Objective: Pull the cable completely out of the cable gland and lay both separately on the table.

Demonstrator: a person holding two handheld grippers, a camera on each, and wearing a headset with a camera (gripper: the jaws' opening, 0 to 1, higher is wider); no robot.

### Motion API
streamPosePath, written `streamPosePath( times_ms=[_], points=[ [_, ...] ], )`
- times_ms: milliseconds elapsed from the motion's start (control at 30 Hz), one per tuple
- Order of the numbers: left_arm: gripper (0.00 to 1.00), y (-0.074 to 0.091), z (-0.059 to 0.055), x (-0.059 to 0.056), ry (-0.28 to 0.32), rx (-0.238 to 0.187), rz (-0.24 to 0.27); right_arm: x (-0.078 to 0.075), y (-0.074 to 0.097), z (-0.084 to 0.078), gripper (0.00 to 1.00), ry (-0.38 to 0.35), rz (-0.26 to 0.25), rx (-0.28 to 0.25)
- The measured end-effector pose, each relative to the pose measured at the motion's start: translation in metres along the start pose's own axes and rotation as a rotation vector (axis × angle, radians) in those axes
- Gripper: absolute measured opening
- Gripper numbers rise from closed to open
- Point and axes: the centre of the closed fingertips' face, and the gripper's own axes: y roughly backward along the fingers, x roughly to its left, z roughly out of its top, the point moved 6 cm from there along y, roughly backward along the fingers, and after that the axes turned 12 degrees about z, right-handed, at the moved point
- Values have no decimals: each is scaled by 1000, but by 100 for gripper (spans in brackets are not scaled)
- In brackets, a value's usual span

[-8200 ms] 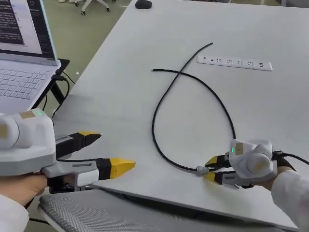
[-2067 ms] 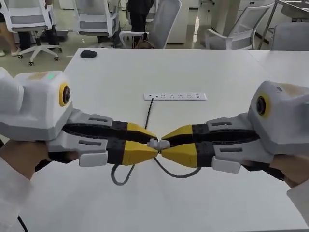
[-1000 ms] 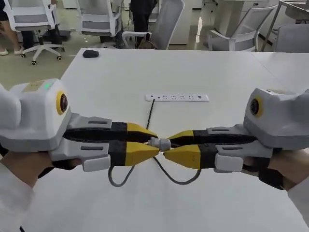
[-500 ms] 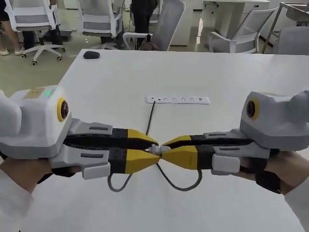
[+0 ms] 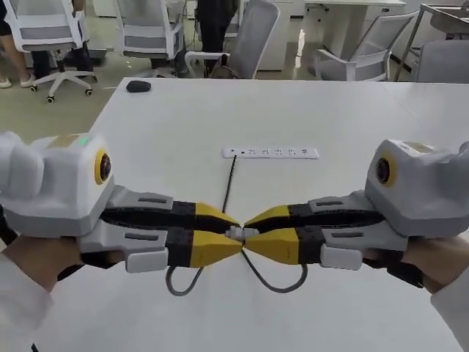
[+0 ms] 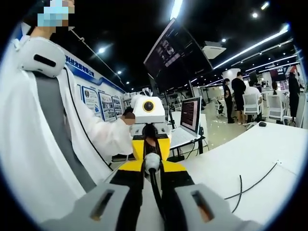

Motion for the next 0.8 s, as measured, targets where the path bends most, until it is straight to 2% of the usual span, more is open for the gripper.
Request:
streamPosePath(
  times_ms=[67,133,233,267,300,333,367,400,433,467,500,600,633,700,733,800],
  points=[
    [15,1,1,0,24,2,-19,1,-1,3,11,47,0,8],
    [15,0,0,2,76,12,-34,1,-1,3,11,80,-2,21],
    [15,-1,-1,4,109,26,-47,2,-1,5,11,194,-2,76],
    [15,-3,-2,5,117,31,-45,3,-1,8,9,237,-2,71],
    [15,-5,-6,5,134,52,-53,8,0,16,0,334,14,46],
    [15,-8,-10,5,132,65,-56,8,0,19,0,333,-11,31],
    [15,-10,-10,4,125,55,-56,7,2,16,0,307,-16,48],
    [15,-12,-6,1,83,10,-62,4,4,14,0,263,-16,73],
    [15,-13,-3,0,80,-17,-51,2,3,10,0,225,-14,95],
    [15,-13,-4,0,87,0,-45,0,4,13,0,216,-16,55],
    [15,-14,-3,2,85,-11,-35,-1,6,14,0,213,-25,41],
    [15,-12,-1,6,71,-43,-7,-4,13,12,1,90,-21,5],
    [15,-9,0,7,55,-50,6,-4,15,10,6,4,-9,-19],
    [15,-6,5,6,30,-86,17,-5,17,8,24,-143,25,-62],
    [15,-4,8,6,18,-100,23,-8,18,5,27,-183,27,-74],
    [15,-2,12,3,-8,-126,29,-10,18,2,22,-147,27,-74]
  ],
)
